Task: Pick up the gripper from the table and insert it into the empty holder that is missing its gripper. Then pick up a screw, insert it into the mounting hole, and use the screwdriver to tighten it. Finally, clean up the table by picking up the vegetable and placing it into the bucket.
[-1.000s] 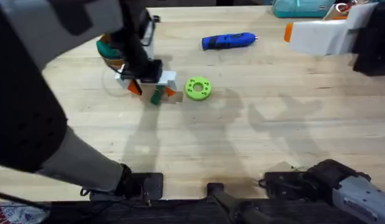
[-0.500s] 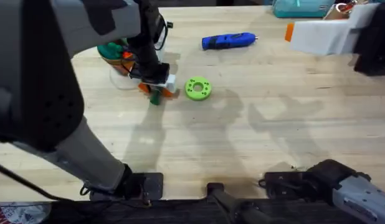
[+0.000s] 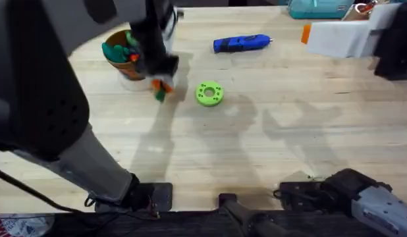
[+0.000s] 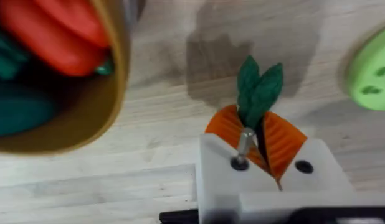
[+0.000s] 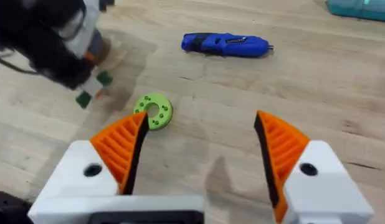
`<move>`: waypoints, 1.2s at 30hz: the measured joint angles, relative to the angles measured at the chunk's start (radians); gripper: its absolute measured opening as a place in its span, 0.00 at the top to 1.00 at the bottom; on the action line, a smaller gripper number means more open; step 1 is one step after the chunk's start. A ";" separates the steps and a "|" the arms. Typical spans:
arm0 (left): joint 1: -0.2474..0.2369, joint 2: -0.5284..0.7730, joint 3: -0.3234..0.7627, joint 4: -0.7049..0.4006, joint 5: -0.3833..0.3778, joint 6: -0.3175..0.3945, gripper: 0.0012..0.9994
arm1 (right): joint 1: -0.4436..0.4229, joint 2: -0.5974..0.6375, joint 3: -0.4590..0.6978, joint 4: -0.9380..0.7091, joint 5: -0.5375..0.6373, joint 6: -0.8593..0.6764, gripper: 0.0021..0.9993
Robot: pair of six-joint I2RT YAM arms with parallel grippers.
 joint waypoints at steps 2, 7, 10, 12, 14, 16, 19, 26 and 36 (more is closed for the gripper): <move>0.000 -0.019 0.081 -0.019 -0.001 0.009 0.99 | 0.000 0.000 0.000 0.000 0.000 0.000 0.01; 0.000 -0.123 0.266 -0.046 -0.017 0.027 0.99 | 0.000 0.000 0.000 0.000 0.000 0.000 0.01; 0.006 -0.192 0.306 -0.049 -0.043 0.030 0.99 | 0.000 0.000 0.000 0.000 0.000 0.000 0.01; 0.024 -0.222 0.309 -0.063 -0.054 0.030 0.99 | 0.000 0.000 0.000 0.000 0.000 0.000 0.01; 0.058 -0.230 0.309 -0.075 -0.058 0.028 0.99 | 0.000 0.000 0.000 0.000 0.000 0.000 0.01; 0.107 -0.222 0.309 -0.072 -0.055 0.022 0.99 | 0.000 0.000 0.000 0.000 0.000 0.000 0.01; 0.188 -0.207 0.299 -0.031 -0.033 0.018 0.99 | 0.000 0.000 0.000 0.000 0.000 0.000 0.01; 0.304 -0.204 0.182 0.148 0.008 0.009 0.99 | 0.000 0.000 0.000 0.000 0.000 0.000 0.01; 0.306 -0.124 0.157 0.224 0.028 0.006 0.99 | 0.000 0.000 0.000 0.000 0.000 0.000 0.01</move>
